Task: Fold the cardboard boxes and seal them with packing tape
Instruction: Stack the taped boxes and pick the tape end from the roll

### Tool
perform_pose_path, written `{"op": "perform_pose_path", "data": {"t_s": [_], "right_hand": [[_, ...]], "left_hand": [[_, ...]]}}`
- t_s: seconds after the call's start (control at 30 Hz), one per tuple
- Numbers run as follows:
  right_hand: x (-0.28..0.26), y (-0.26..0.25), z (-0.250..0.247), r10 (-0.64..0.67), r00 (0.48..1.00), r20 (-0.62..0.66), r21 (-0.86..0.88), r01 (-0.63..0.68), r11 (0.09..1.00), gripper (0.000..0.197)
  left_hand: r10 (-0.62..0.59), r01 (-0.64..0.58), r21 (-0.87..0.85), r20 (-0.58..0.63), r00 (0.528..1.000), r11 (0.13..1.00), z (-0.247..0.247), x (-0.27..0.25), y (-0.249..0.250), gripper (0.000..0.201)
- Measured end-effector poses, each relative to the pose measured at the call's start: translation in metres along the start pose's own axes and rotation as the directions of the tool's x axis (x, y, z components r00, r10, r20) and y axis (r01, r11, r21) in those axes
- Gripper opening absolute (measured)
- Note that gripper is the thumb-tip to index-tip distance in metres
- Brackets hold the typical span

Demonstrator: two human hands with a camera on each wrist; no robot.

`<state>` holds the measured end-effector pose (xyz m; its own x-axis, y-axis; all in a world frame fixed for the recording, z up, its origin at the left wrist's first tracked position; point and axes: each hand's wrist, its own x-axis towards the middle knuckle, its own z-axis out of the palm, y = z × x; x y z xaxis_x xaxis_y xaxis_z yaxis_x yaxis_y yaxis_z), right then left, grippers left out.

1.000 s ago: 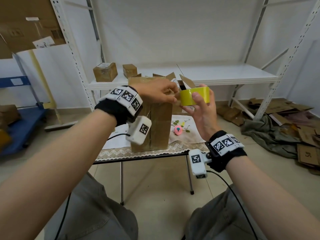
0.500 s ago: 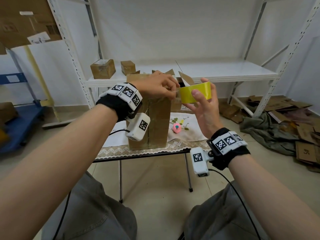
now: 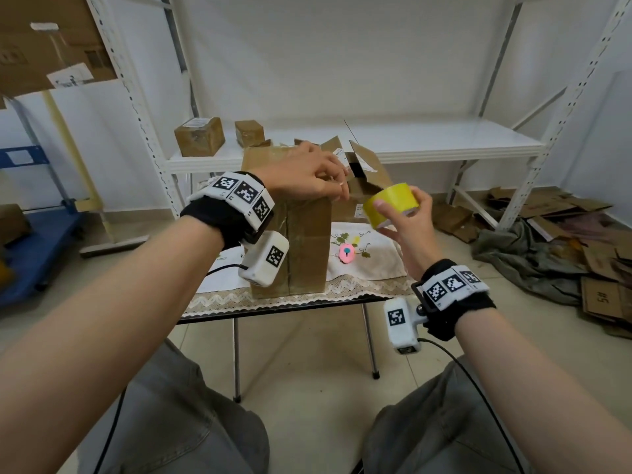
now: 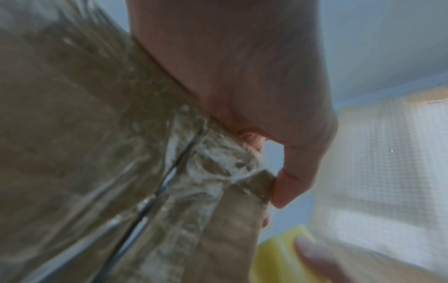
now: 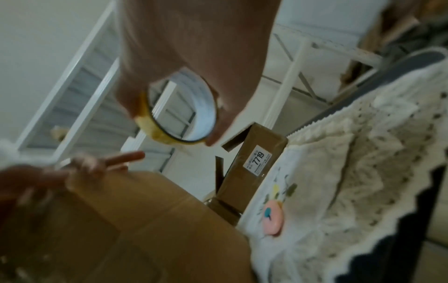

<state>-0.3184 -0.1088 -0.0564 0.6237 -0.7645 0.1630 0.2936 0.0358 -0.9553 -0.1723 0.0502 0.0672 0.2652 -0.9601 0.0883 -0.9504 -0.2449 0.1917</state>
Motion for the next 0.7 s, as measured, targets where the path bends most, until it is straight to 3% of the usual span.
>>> {"op": "perform_pose_path", "data": {"t_s": [0.2,0.33,0.5,0.57,0.63,0.7], "right_hand": [[0.002,0.021,0.009,0.101,0.994,-0.041,-0.06,-0.103,0.993,0.077],[-0.002,0.024,0.009,0.134,0.99,-0.035,-0.03,-0.135,0.99,0.075],[-0.004,0.024,0.004,0.156,0.987,-0.036,0.012,-0.156,0.988,0.066],[-0.005,0.025,0.004,0.171,0.984,-0.042,0.013,-0.171,0.985,0.065],[-0.007,0.026,0.003,0.183,0.982,-0.042,0.012,-0.183,0.983,0.064],[-0.008,0.027,0.003,0.197,0.98,-0.039,0.009,-0.197,0.98,0.066]], "left_hand": [[-0.081,0.09,0.082,-0.11,0.991,0.993,0.005,-0.005,0.012,0.02],[-0.058,0.085,0.127,-0.198,0.979,0.988,0.013,0.001,0.025,0.025],[-0.01,0.033,0.124,-0.177,0.984,0.992,0.014,0.004,0.023,0.032],[0.0,0.023,0.139,-0.157,0.988,0.99,0.015,0.003,0.024,0.026],[0.001,0.019,0.228,-0.086,0.996,0.974,0.016,0.002,0.024,0.019],[-0.057,0.055,0.331,-0.003,0.998,0.942,0.016,0.004,0.022,0.035]]}}
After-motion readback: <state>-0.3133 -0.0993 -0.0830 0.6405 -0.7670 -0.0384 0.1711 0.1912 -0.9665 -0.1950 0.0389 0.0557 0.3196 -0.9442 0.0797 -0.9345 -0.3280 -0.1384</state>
